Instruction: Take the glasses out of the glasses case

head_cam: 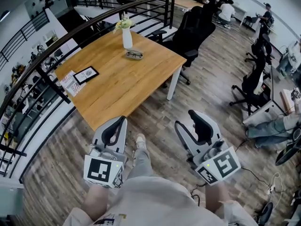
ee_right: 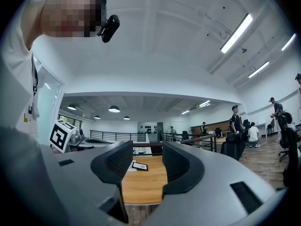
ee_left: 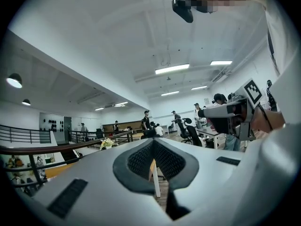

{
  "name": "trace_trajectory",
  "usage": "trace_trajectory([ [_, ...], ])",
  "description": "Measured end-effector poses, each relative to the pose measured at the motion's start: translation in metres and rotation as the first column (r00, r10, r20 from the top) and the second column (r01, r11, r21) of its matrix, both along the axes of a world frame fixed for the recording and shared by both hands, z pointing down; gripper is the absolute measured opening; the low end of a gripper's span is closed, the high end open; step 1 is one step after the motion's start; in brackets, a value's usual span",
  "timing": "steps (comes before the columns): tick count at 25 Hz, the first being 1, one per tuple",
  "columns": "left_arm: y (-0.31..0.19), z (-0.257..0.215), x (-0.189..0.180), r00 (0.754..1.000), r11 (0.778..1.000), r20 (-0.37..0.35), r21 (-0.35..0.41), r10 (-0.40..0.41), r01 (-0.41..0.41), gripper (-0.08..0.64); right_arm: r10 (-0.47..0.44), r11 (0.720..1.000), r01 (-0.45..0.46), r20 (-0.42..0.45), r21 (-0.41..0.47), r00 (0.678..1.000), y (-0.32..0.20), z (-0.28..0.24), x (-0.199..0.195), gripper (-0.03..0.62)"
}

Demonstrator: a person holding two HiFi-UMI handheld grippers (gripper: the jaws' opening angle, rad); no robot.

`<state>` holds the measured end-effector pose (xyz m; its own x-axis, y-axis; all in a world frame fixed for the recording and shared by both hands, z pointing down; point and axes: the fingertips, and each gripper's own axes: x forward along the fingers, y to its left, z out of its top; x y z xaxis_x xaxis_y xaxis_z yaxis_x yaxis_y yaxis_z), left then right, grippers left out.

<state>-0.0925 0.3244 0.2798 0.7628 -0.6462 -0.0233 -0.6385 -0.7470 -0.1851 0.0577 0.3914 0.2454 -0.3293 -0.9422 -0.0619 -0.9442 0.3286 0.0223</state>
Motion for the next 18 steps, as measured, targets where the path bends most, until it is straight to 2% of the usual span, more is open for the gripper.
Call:
trace_trajectory([
  [8, -0.082, 0.004, 0.018, 1.000, 1.000, -0.012, 0.001, 0.013, -0.013, 0.015, 0.011, 1.000, -0.012, -0.011, -0.028, 1.000, -0.084, 0.014, 0.019, 0.218],
  [18, -0.243, -0.010, 0.029, 1.000, 1.000, -0.005, -0.017, -0.006, 0.006, 0.015, 0.004, 0.998, -0.005, -0.018, -0.069, 1.000, -0.249, 0.002, 0.034, 0.218],
])
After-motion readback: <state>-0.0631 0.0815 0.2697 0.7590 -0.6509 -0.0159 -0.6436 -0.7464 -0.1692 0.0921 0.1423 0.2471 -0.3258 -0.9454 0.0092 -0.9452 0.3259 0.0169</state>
